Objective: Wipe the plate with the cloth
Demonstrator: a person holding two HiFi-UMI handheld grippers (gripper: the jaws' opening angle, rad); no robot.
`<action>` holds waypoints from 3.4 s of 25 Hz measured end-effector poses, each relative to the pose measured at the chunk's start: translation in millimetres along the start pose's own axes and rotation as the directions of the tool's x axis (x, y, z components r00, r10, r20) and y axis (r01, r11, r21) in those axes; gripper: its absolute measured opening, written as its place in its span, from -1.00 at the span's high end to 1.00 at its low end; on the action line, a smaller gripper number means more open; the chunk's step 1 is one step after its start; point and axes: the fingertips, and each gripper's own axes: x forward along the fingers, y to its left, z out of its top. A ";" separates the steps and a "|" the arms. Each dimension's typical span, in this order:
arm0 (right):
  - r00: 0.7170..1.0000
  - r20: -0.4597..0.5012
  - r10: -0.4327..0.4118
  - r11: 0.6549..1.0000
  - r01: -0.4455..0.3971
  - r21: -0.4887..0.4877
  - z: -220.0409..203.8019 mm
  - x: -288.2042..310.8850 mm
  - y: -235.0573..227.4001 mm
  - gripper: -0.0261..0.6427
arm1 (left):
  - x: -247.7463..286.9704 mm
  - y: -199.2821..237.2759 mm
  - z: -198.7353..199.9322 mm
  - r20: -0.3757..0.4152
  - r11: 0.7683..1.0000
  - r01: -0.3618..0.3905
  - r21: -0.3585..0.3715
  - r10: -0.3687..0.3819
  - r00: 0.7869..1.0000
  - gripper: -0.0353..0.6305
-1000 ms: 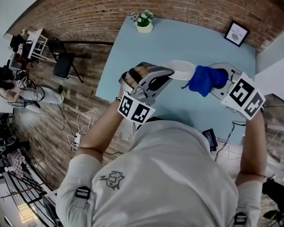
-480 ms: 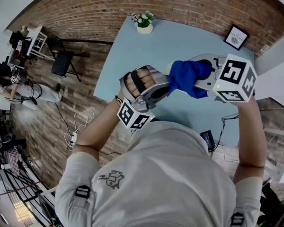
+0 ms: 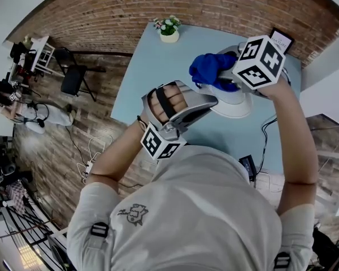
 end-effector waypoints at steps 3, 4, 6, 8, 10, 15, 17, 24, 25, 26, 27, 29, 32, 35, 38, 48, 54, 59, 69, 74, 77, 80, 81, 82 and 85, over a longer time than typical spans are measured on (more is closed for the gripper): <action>1.000 0.004 -0.027 0.996 0.026 0.080 -17.3 -10.1 -21.6 0.54 | -2.9 3.9 -3.3 -0.016 1.000 -0.010 0.018 0.010 1.000 0.83; 0.999 0.015 -0.035 0.993 0.033 0.111 -24.0 -16.7 -27.3 0.54 | -5.0 5.9 -6.7 -0.025 1.000 -0.015 0.019 0.015 1.000 0.84; 0.998 0.042 -0.051 0.986 0.044 0.161 -36.6 -31.6 -35.3 0.54 | -9.5 10.9 -18.2 -0.053 0.999 -0.029 0.014 0.030 0.998 0.84; 0.995 0.080 -0.058 0.980 0.041 0.197 -43.5 -45.3 -36.0 0.54 | -13.0 15.8 -34.2 -0.085 0.999 -0.042 0.004 0.042 0.995 0.84; 0.992 0.112 -0.052 0.979 0.029 0.204 -44.7 -54.0 -27.0 0.54 | -15.6 17.7 -47.1 -0.111 0.999 -0.045 -0.003 0.044 0.993 0.84; 0.988 0.149 -0.037 0.992 0.018 0.127 -25.4 -58.7 12.1 0.54 | -16.9 14.4 -55.5 -0.129 0.999 -0.030 -0.024 0.027 0.991 0.84; 0.989 0.139 -0.042 0.997 0.032 0.073 -13.6 -54.9 26.1 0.54 | -13.9 11.8 -55.1 -0.125 0.999 -0.019 -0.033 0.014 0.992 0.84; 0.994 0.103 -0.023 0.999 0.025 -0.024 14.8 -23.5 41.9 0.54 | -3.6 1.1 -15.7 -0.041 1.000 0.018 0.010 -0.018 0.999 0.84; 0.995 0.092 -0.033 0.999 0.035 -0.028 16.1 -20.2 37.8 0.54 | -2.0 1.2 -8.1 -0.026 1.000 0.020 0.021 -0.019 0.999 0.84; 0.996 0.082 -0.040 0.999 0.043 -0.027 16.5 -17.5 33.1 0.54 | -0.5 1.6 -1.4 -0.014 0.999 0.021 0.031 -0.020 1.000 0.84; 0.996 0.073 -0.044 0.999 0.046 -0.019 15.6 -14.7 27.9 0.54 | 0.5 2.0 4.1 -0.004 0.999 0.021 0.040 -0.021 1.000 0.84; 0.997 0.057 -0.051 0.999 0.051 0.015 8.2 -9.9 14.6 0.54 | 0.6 1.9 10.1 0.003 0.998 0.020 0.052 -0.020 1.000 0.84; 0.996 0.034 -0.087 0.992 0.084 0.089 -14.3 -11.5 -12.5 0.54 | -4.8 1.3 5.8 -0.013 0.998 0.015 0.056 -0.015 1.000 0.84; 0.992 0.025 -0.121 0.981 0.115 0.155 -38.5 -23.2 -30.2 0.54 | -14.3 5.5 -9.6 -0.054 0.999 -0.001 0.048 0.003 0.999 0.84; 0.991 0.060 -0.119 0.975 0.106 0.194 -48.8 -36.6 -23.9 0.54 | -22.3 7.8 -28.5 -0.102 0.999 -0.010 0.035 0.014 0.995 0.84; 0.993 0.091 -0.073 0.997 0.076 -0.025 3.9 -26.5 56.0 0.54 | -17.5 -3.1 -55.7 -0.125 1.000 0.028 0.011 -0.027 0.992 0.84; 0.988 0.136 -0.072 0.996 0.079 -0.048 25.7 -32.8 56.2 0.54 | -13.6 9.1 -27.4 -0.071 0.998 0.007 0.057 -0.003 0.997 0.84; 0.986 0.113 -0.122 0.992 0.124 -0.010 17.1 -29.9 22.7 0.54 | -11.3 14.1 -7.8 -0.041 0.995 -0.007 0.096 0.011 0.999 0.84; 0.989 0.073 -0.126 0.990 0.120 0.078 -32.7 -42.6 15.1 0.54 | -13.6 -4.0 -56.0 -0.157 0.997 0.046 0.060 -0.037 0.987 0.84; 0.989 0.125 -0.079 0.997 0.077 0.020 -6.4 -35.5 41.7 0.54 | -6.7 -4.7 -40.7 -0.105 0.997 0.054 0.056 -0.048 0.993 0.84; 0.985 0.143 -0.092 0.996 0.090 0.025 0.9 -30.3 31.9 0.54 | 3.6 -3.8 -15.3 -0.047 0.997 0.047 0.066 -0.044 0.998 0.84; 0.984 0.125 -0.127 0.991 0.122 0.051 -9.1 -28.7 11.3 0.54 | 12.0 -5.7 -3.4 -0.030 0.996 0.044 0.075 -0.042 0.999 0.84; 0.983 0.116 -0.145 0.989 0.139 0.060 -15.6 -30.7 3.8 0.54 | 12.3 -5.0 -3.9 -0.037 0.997 0.041 0.071 -0.038 0.999 0.84; 0.981 0.108 -0.162 0.985 0.155 0.071 -23.5 -33.7 -4.0 0.54 | 11.4 -3.7 -6.0 -0.048 0.997 0.037 0.068 -0.034 0.998 0.84; 0.975 0.087 -0.203 0.973 0.191 0.130 -51.5 -45.0 -24.8 0.54 | 5.7 -1.5 -19.7 -0.094 0.998 0.035 0.058 -0.029 0.995 0.84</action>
